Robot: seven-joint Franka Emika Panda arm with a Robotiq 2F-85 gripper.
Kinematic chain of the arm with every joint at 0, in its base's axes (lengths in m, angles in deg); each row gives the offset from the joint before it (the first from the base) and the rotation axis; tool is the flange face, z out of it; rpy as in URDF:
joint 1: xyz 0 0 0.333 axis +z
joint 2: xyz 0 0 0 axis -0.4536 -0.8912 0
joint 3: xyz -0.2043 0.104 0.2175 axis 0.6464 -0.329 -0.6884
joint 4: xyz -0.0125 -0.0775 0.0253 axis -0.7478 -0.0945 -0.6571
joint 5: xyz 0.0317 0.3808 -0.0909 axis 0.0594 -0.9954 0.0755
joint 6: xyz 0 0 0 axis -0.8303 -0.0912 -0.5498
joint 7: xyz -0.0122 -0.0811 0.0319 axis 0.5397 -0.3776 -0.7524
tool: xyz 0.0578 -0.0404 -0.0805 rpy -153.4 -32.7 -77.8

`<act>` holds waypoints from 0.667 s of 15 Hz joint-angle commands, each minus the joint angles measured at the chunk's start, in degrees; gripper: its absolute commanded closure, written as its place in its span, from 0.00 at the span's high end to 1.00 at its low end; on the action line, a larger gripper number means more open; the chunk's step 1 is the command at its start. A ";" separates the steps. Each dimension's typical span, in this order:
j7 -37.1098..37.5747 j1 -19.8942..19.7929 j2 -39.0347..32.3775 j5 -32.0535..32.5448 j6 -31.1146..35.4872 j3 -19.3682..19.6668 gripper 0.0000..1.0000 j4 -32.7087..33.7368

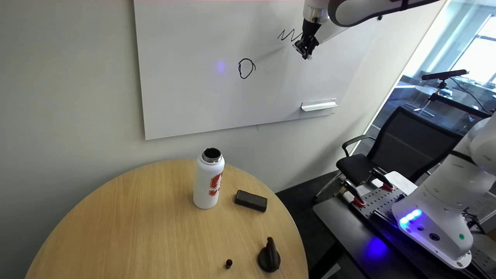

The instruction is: Pick up the marker from the table, write with it on the white board and put it back on the table.

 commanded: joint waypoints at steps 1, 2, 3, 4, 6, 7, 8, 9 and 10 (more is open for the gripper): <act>-3.52 0.93 10.97 -4.14 6.72 -2.08 0.05 -12.18; -5.03 1.20 13.43 -5.29 9.66 -2.70 0.05 -15.71; -6.53 1.48 15.61 -6.92 12.40 -3.17 0.05 -18.60; -7.90 1.79 17.61 -8.09 15.60 -3.69 0.05 -21.99; -9.10 2.31 20.74 -8.70 24.12 -4.91 0.05 -28.96; -9.70 2.50 22.18 -9.31 28.60 -5.33 0.05 -32.36; -9.64 2.63 22.98 -9.69 33.26 -5.97 0.05 -35.47; -9.26 2.19 23.44 -9.64 36.30 -6.69 0.05 -37.57; -8.24 1.16 24.09 -8.86 38.30 -7.62 0.05 -39.21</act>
